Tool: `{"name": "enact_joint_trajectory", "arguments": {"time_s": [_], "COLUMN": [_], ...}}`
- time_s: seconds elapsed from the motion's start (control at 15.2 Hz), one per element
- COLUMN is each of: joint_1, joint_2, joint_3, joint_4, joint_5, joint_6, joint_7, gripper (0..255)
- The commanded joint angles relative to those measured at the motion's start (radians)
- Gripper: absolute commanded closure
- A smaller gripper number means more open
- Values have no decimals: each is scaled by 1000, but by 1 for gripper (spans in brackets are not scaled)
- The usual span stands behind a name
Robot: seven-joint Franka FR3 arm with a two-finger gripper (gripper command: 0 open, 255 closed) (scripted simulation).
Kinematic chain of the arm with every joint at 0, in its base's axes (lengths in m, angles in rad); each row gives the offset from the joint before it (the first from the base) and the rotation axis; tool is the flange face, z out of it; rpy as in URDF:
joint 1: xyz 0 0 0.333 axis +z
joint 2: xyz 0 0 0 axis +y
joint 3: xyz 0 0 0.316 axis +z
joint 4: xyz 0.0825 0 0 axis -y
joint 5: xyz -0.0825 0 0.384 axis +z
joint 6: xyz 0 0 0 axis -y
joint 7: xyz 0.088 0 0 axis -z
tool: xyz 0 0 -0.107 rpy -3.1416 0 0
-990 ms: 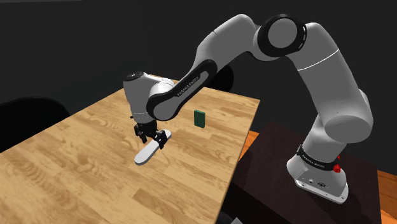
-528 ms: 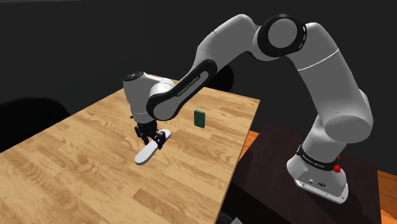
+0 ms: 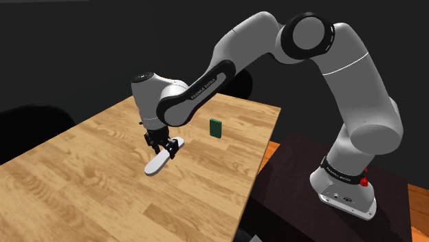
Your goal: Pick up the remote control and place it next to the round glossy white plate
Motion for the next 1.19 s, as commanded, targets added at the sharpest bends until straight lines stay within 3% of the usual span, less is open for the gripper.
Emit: {"name": "enact_joint_trajectory", "arguments": {"time_s": [0.0,0.79,1.12], "joint_1": [-6,-28,-139], "joint_2": [-17,-96,-141], "joint_3": [8,49,47], "joint_4": [-1,31,-35], "joint_5": [9,61,81], "joint_6": [-15,-119,-90], "joint_7": [-5,-34,-133], "gripper": [255,255,255]}}
